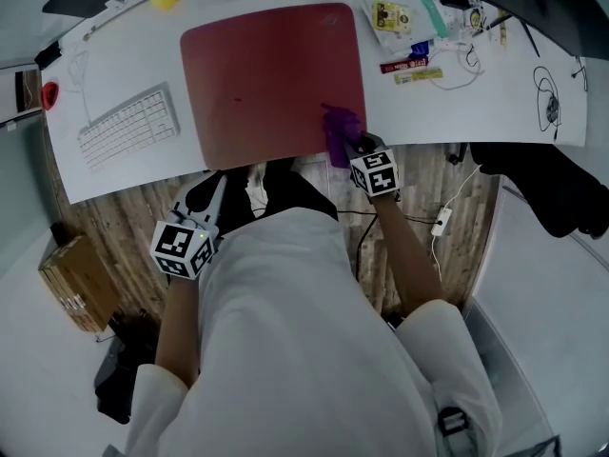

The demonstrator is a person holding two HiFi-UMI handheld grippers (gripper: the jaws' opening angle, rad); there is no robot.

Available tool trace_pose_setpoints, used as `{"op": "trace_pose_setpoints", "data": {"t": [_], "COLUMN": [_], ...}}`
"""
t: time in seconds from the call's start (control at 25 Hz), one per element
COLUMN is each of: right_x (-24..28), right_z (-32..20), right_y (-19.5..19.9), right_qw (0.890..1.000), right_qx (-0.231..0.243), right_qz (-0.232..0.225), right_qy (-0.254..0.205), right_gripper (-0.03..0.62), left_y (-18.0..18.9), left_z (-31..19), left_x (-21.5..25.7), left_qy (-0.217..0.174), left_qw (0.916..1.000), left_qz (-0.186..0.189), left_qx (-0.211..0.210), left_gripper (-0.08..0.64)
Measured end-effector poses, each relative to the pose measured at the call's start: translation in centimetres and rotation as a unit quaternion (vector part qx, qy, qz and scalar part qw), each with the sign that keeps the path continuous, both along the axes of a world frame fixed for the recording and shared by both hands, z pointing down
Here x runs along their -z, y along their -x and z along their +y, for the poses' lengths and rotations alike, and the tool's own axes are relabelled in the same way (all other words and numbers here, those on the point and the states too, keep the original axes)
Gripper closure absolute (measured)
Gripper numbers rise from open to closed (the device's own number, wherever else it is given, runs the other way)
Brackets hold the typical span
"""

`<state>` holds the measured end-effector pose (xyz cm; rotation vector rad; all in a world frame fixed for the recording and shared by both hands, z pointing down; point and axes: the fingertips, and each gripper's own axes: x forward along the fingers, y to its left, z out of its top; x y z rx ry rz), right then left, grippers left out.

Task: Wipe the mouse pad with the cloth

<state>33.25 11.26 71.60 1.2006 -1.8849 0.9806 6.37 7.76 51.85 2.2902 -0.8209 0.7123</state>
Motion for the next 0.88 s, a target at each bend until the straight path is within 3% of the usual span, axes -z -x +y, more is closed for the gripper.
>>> {"op": "trace_pose_setpoints", "data": {"t": [0.48, 0.88], "right_x": [1.1, 3.0], "right_z": [0.5, -3.1], "right_y": [-7.8, -11.6], "right_qw": [0.996, 0.984], "right_qx": [-0.064, -0.134], "right_qz": [0.054, 0.12], "right_qy": [0.009, 0.005], "right_gripper": [0.508, 0.508], "left_y": [-0.9, 1.8], "left_z": [-0.4, -2.5], "left_x": [-0.2, -0.1], "left_qy": [0.001, 0.005], "left_qw": [0.9998, 0.9995], "left_qz": [0.016, 0.03], "left_qx": [-0.009, 0.004], "left_gripper": [0.538, 0.538]}}
